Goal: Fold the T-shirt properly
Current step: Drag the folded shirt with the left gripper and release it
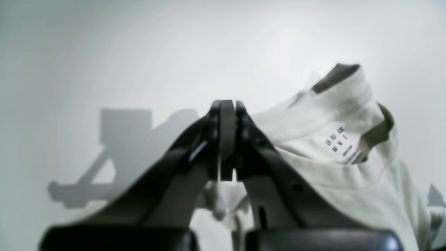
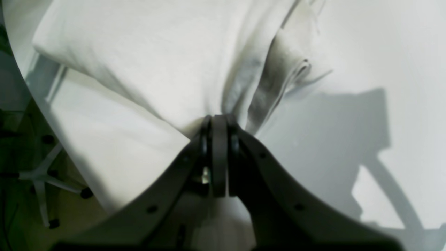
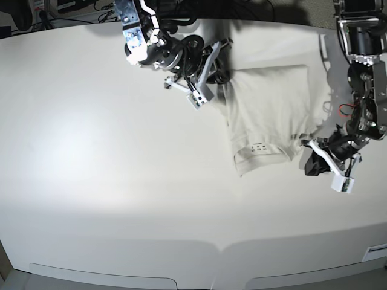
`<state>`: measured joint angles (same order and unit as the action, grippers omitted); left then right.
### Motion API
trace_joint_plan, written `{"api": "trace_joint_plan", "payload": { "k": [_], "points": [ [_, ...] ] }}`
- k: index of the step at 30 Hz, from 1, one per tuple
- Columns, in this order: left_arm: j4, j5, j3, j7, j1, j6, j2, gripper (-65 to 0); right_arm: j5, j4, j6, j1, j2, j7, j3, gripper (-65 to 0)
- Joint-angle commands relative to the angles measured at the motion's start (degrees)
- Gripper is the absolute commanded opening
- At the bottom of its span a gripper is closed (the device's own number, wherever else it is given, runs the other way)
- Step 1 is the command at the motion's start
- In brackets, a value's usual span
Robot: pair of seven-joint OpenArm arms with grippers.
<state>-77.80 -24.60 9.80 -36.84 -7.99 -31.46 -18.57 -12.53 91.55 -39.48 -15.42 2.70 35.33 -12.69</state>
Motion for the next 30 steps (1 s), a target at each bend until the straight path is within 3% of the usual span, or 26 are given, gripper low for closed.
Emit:
{"api": "trace_joint_plan", "payload": {
  "k": [1,5,7,12,17,21,25,30],
  "points": [
    [-1.9,-2.0,0.3,-0.7,-1.2,0.5,-1.6,-65.0,-1.0,1.1,-0.5,0.3,0.3,-1.5,0.0,-65.0],
    [-5.2,-9.8,0.3,-8.2,0.7,1.7,-5.2,-65.0,-1.0,1.2,-0.5,0.5,0.3,-1.5,0.0,-65.0],
    [-6.1,-13.4,0.3,-8.9,3.2,1.7,-6.6,-65.0,-1.0,1.9,-0.5,0.5,0.3,-1.5,0.0,-65.0],
    [-6.2,-14.7,0.3,-5.0,10.0,1.5,-7.0,-65.0,-1.0,6.0,-0.5,0.5,0.3,-1.5,0.0,-65.0],
    [-6.2,-14.2,0.3,4.7,15.3,1.5,-7.0,-65.0,-1.0,6.5,-0.5,0.5,0.3,-0.1,0.0,-65.0],
    [-6.2,-10.7,0.3,7.1,15.3,1.5,-5.3,-65.0,-1.0,6.5,-0.5,0.3,0.3,0.1,0.0,-65.0],
    [-6.2,-6.6,0.3,8.2,14.3,1.5,-1.5,-65.0,-1.0,6.0,-0.5,0.3,0.3,0.1,0.0,-65.0],
    [-5.6,4.6,0.3,10.2,12.1,1.5,2.9,-65.0,-0.9,5.6,-0.5,0.2,0.3,0.9,0.0,-65.0]
  ]
}}
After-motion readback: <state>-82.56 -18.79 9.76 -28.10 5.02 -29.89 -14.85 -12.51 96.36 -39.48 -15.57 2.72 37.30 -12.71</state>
